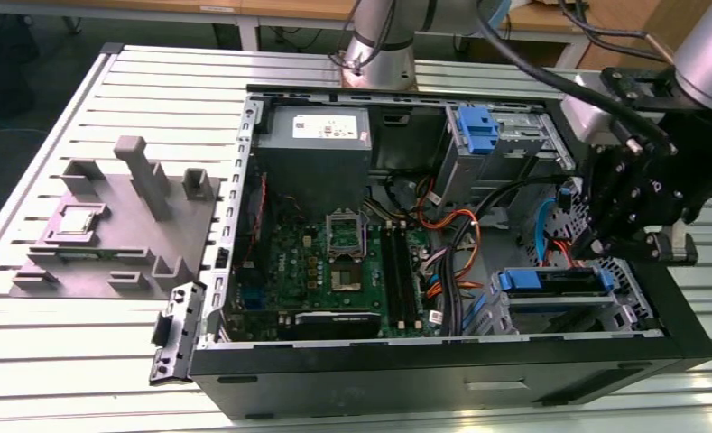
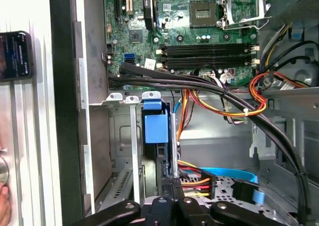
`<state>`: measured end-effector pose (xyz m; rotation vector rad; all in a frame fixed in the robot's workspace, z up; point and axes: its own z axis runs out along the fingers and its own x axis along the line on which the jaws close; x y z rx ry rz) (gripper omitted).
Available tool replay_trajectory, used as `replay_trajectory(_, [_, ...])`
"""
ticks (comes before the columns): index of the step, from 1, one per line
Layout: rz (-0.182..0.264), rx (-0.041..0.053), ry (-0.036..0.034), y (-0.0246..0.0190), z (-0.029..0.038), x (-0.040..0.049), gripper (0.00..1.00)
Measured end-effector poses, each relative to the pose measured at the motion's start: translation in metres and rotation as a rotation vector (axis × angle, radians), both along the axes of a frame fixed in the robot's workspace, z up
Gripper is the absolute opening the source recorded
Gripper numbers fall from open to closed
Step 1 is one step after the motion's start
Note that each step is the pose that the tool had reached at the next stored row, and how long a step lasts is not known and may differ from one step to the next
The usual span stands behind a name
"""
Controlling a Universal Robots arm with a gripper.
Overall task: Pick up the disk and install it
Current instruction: 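Insert the second disk wire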
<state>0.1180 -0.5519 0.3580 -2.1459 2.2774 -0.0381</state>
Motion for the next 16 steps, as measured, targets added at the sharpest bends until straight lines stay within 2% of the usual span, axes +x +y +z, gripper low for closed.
replay_trajectory(4, [0.0, 0.0007, 0.0, 0.0012, 0.009, -0.0009, 0.1])
replay_trajectory(9, [0.0, 0.0019, 0.0, 0.0017, 0.0093, -0.0063, 0.1])
replay_trajectory(16, [0.0, 0.0016, 0.0, 0.0038, 0.0107, -0.0078, 0.1])
